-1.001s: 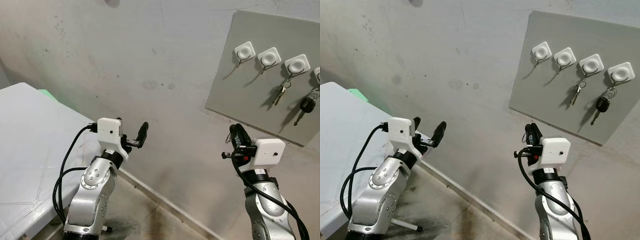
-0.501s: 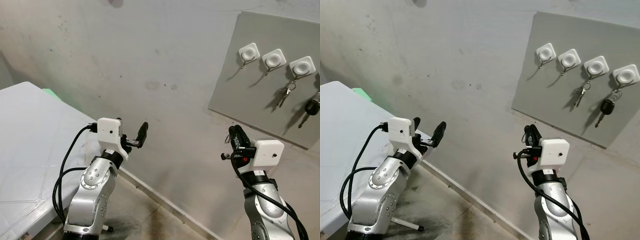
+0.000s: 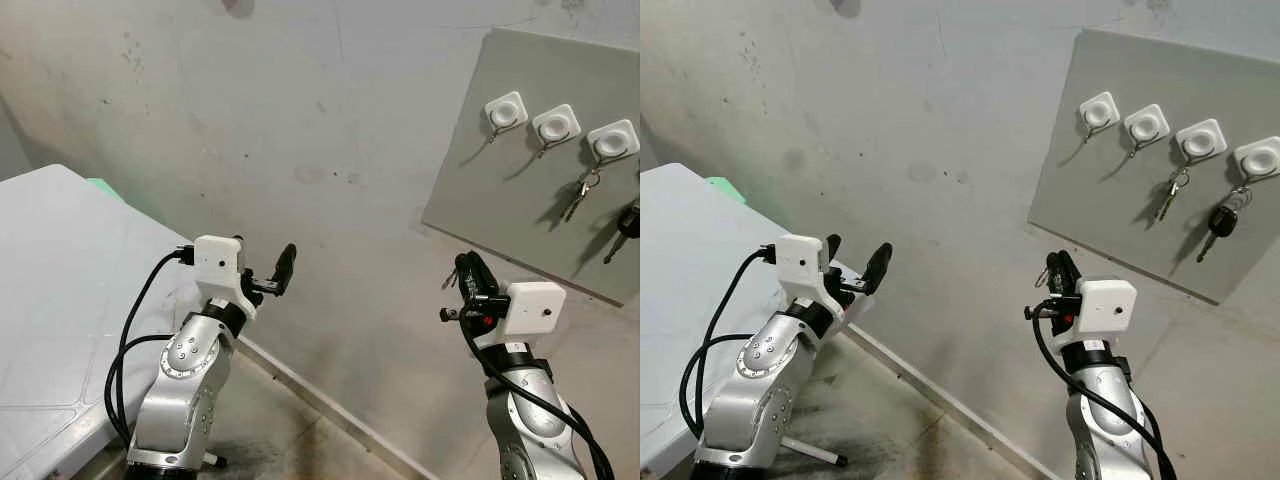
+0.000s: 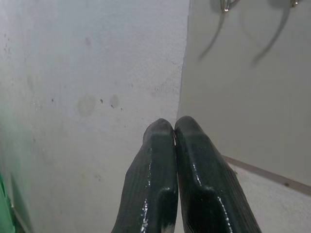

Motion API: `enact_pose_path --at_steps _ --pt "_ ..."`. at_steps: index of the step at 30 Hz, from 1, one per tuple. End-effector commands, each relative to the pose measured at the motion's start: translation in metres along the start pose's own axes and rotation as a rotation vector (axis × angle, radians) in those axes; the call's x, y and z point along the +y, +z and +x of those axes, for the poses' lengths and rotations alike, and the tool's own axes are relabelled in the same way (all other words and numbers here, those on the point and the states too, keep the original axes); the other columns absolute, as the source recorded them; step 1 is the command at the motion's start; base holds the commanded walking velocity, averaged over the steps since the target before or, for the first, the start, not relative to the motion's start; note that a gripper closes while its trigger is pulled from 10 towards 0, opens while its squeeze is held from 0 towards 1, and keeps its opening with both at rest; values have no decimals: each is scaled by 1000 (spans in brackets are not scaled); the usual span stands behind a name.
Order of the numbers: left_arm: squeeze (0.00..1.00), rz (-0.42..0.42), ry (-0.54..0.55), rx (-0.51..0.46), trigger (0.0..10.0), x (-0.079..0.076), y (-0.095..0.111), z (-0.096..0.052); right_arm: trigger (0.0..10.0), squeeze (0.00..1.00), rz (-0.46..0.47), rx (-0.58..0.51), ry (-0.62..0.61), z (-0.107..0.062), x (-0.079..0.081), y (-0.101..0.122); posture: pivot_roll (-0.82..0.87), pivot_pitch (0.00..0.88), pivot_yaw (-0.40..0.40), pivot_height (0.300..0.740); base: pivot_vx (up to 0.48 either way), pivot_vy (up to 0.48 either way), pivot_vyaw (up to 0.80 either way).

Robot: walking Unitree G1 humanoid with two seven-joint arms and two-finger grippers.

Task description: Hang keys on a hook

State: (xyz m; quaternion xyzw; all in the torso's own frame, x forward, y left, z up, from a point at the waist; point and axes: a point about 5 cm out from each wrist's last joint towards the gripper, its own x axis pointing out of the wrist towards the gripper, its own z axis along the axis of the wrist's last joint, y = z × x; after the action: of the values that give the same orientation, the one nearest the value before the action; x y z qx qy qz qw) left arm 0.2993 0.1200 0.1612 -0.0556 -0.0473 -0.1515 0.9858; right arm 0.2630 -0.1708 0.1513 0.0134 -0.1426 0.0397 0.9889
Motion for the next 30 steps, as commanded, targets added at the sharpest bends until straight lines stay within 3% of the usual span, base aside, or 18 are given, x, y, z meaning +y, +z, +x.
enact_pose_path --at_steps 1,17,30 --pt "0 5 -12 -20 10000 -2 6 1 10000 0 -3 -21 -7 1 0 6 4 0 -13 740 480 0 0" --pt "0 -18 -19 -2 10000 -4 4 1 10000 0 0 -19 -9 0 1 5 7 0 -11 740 465 0 0" --pt "0 -12 -65 -37 10000 -15 8 0 10000 0 -13 -20 3 3 2 6 11 5 -18 740 0 0 0"
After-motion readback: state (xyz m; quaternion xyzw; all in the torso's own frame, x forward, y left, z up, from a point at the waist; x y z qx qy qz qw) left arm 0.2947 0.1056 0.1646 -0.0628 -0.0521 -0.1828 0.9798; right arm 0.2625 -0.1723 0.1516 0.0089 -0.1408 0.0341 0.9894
